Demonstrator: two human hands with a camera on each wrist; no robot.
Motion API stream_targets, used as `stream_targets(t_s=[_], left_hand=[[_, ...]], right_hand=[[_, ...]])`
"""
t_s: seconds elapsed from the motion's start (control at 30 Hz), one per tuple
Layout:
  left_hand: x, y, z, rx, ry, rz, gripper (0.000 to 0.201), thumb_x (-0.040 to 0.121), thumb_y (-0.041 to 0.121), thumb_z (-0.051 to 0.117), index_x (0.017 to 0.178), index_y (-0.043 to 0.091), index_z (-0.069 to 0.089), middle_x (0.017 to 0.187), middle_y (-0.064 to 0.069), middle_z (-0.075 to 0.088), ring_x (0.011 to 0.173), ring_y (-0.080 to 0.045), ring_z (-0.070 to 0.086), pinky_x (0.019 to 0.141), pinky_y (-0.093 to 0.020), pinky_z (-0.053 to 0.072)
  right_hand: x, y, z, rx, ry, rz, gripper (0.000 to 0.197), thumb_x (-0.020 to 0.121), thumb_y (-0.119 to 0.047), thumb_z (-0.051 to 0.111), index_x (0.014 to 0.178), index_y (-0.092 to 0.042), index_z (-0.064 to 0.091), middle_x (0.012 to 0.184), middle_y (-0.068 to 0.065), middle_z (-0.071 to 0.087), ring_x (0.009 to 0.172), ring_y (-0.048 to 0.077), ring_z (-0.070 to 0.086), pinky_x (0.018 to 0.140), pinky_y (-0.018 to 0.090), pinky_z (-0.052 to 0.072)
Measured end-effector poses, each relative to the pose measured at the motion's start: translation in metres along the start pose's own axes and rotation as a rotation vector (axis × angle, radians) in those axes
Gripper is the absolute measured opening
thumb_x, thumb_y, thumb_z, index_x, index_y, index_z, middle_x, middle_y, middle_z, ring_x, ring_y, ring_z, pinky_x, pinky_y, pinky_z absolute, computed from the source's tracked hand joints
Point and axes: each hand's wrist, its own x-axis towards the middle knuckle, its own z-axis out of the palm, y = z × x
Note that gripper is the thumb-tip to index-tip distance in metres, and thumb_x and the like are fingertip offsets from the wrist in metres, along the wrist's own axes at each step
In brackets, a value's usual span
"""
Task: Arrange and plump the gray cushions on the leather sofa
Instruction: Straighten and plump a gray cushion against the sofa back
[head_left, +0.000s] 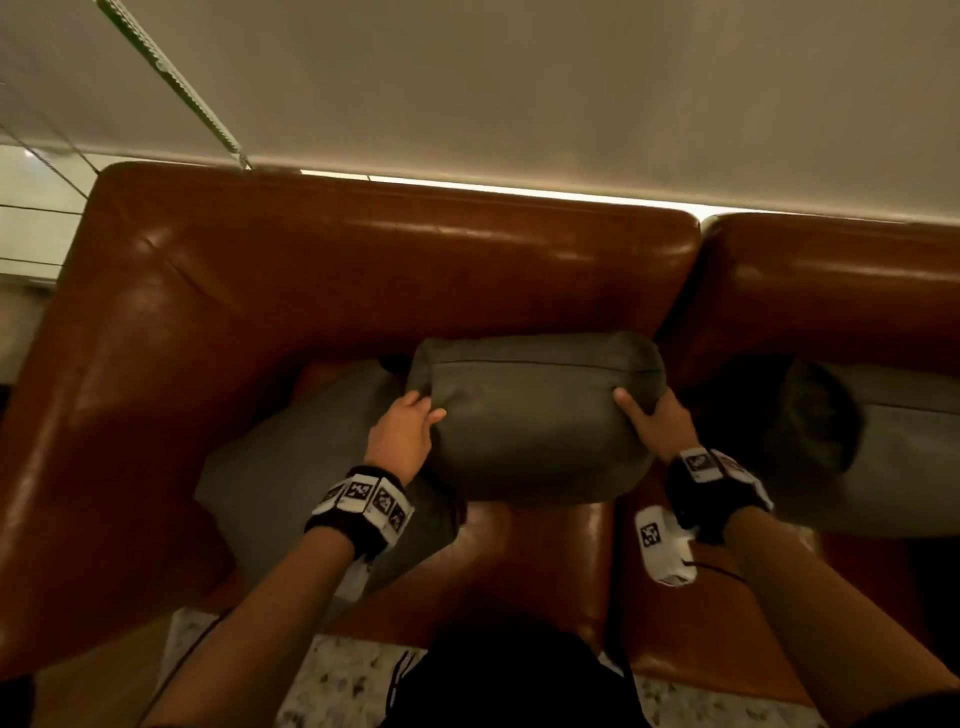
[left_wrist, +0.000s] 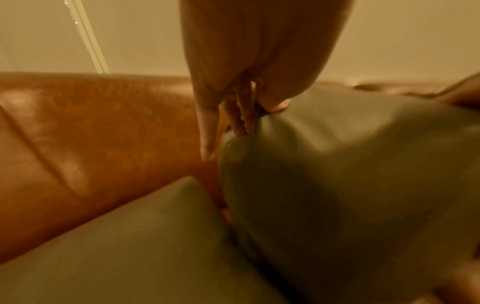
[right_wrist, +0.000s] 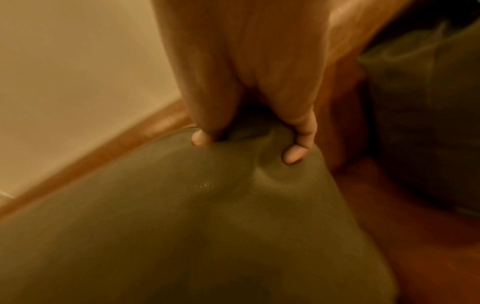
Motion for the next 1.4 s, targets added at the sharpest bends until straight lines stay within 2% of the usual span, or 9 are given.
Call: stream_targets(t_s=[0.13,0.3,0.4,0.53,0.63,0.73,1.03,1.17,1.4], left_hand=[[0.031,0.017,0.013,-0.052,-0.005,-0.082,0.037,0.100,0.025,0.036,0.129,0.004,0.047,0.142,-0.015,0.041,0.128,-0.032,0.043,0.100,-0.040,0.038],[0.027,0.002,-0.016,-0.285,0.088,-0.027,0.032,0.096,0.030,0.043,0.111,0.006,0.058,0.113,-0.015,0.059,0.109,-0.029,0.054,0.091,-0.033,0.037],[0.005,-0.056,-0.030,-0.271,0.142,-0.106,0.028,0.096,0.021,0.045,0.112,0.003,0.059,0.116,-0.019,0.061,0.111,-0.031,0.055,0.095,-0.035,0.038],[-0.007,-0.151,-0.040,-0.207,0.132,-0.330,0.026,0.093,0.011,0.050,0.112,-0.001,0.061,0.119,-0.025,0.061,0.112,-0.036,0.057,0.097,-0.038,0.041],[0.003,-0.199,-0.052,-0.210,0.148,-0.443,0.028,0.093,0.011,0.048,0.116,-0.001,0.060,0.121,-0.025,0.060,0.114,-0.038,0.055,0.098,-0.040,0.041],[0.032,-0.231,-0.051,-0.221,0.161,-0.461,0.028,0.094,0.012,0.048,0.116,0.000,0.060,0.122,-0.023,0.061,0.116,-0.037,0.055,0.098,-0.039,0.041],[0.117,-0.264,0.022,-0.088,-0.245,-0.429,0.059,0.096,0.049,0.031,0.145,0.015,0.027,0.154,-0.008,0.025,0.143,-0.026,0.022,0.115,-0.055,0.003],[0.105,-0.251,0.004,-0.014,-0.191,-0.364,0.035,0.097,0.033,0.038,0.122,0.010,0.048,0.134,-0.012,0.048,0.126,-0.030,0.042,0.108,-0.052,0.027],[-0.017,-0.226,-0.014,-0.158,0.200,-0.403,0.020,0.095,0.027,0.042,0.093,0.012,0.054,0.106,-0.009,0.058,0.109,-0.029,0.050,0.090,-0.048,0.040]], right_hand=[[0.032,0.010,0.018,0.010,0.057,0.056,0.073,0.086,-0.046,0.056,0.139,-0.002,0.031,0.142,0.022,0.042,0.130,0.039,0.041,0.109,0.045,0.033],[0.054,-0.011,-0.018,-0.257,0.178,0.165,0.086,0.080,-0.054,0.061,0.139,-0.002,0.026,0.144,0.025,0.031,0.132,0.044,0.030,0.108,0.054,0.026],[0.034,-0.036,-0.004,-0.329,0.413,-0.116,0.073,0.084,-0.045,0.057,0.142,-0.014,0.027,0.146,0.020,0.027,0.134,0.042,0.024,0.106,0.057,0.021],[0.008,-0.075,0.055,-0.520,0.146,-0.563,0.062,0.089,-0.055,0.040,0.143,-0.029,0.027,0.151,0.005,0.026,0.143,0.028,0.015,0.110,0.060,0.006],[0.000,-0.092,0.108,-0.630,0.048,-0.613,0.062,0.089,-0.061,0.027,0.144,-0.031,0.025,0.152,0.002,0.028,0.144,0.024,0.014,0.110,0.065,0.000],[0.001,-0.091,0.142,-0.668,0.195,-0.579,0.061,0.091,-0.058,0.027,0.141,-0.026,0.034,0.146,0.005,0.039,0.141,0.026,0.024,0.110,0.067,0.003],[0.021,-0.068,0.164,-0.603,0.467,-0.669,0.058,0.092,-0.051,0.028,0.137,-0.017,0.043,0.138,0.012,0.047,0.136,0.027,0.033,0.112,0.059,0.006],[0.017,-0.075,0.169,-0.615,0.452,-0.650,0.059,0.093,-0.052,0.025,0.138,-0.017,0.041,0.139,0.012,0.046,0.136,0.027,0.032,0.111,0.061,0.006],[-0.004,-0.090,0.148,-0.709,0.228,-0.569,0.069,0.087,-0.061,0.017,0.144,-0.024,0.027,0.148,0.008,0.034,0.141,0.027,0.022,0.111,0.063,0.000]])
